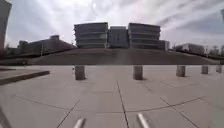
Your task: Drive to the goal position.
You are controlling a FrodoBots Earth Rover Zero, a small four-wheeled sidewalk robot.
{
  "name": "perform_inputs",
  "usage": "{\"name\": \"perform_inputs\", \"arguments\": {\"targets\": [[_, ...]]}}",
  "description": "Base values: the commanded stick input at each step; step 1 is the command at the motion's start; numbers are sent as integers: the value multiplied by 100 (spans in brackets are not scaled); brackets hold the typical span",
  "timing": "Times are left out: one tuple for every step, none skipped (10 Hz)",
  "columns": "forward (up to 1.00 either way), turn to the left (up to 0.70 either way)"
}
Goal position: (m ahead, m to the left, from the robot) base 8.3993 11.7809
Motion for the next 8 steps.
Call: {"name": "perform_inputs", "arguments": {"targets": [[100, 0], [100, 0], [100, 0], [100, 0], [100, 0], [100, 0], [100, 0], [100, 0]]}}
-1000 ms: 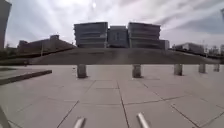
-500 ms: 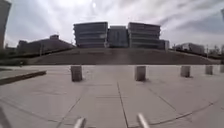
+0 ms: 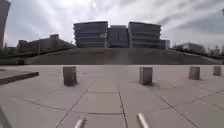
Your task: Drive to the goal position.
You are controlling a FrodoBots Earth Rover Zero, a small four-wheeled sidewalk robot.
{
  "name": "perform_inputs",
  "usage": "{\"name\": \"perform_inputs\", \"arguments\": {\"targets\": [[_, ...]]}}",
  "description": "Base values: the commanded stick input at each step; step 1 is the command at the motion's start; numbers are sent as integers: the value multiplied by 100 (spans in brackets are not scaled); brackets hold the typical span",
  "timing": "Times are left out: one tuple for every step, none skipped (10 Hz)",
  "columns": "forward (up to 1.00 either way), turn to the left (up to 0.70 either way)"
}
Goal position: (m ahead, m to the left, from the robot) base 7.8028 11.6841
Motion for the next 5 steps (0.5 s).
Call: {"name": "perform_inputs", "arguments": {"targets": [[100, 0], [100, 0], [100, 0], [100, 0], [100, 0]]}}
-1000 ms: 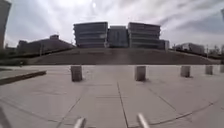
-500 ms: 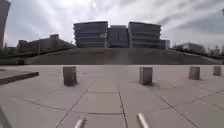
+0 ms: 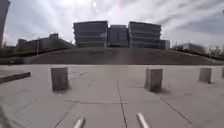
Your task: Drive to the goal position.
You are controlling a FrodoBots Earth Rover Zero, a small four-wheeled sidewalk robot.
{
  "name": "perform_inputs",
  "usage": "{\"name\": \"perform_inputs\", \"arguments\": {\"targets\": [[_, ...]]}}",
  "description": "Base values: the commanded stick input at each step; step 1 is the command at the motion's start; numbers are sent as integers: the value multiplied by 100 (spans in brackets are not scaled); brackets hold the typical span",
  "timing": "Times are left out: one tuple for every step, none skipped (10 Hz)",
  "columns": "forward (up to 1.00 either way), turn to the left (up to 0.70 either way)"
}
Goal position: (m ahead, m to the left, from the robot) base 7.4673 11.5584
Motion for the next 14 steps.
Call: {"name": "perform_inputs", "arguments": {"targets": [[100, 0], [100, 0], [100, 0], [100, 0], [100, 0], [100, 0], [100, 0], [100, 17], [100, 27], [100, 27], [100, 27], [100, 27], [100, 27], [100, 27]]}}
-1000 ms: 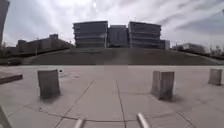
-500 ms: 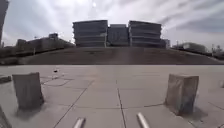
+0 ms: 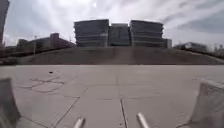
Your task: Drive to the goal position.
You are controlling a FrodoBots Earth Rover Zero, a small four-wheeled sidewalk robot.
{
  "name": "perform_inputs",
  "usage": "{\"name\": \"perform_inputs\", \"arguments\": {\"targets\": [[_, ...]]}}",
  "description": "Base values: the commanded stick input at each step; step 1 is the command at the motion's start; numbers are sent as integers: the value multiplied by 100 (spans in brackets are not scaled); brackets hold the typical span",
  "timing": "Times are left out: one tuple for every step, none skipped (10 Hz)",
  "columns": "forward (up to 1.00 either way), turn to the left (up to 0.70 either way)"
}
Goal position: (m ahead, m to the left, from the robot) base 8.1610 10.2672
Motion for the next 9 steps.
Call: {"name": "perform_inputs", "arguments": {"targets": [[100, 27], [100, 27], [100, 27], [100, 27], [100, 27], [100, 13], [100, 0], [100, 0], [100, 0]]}}
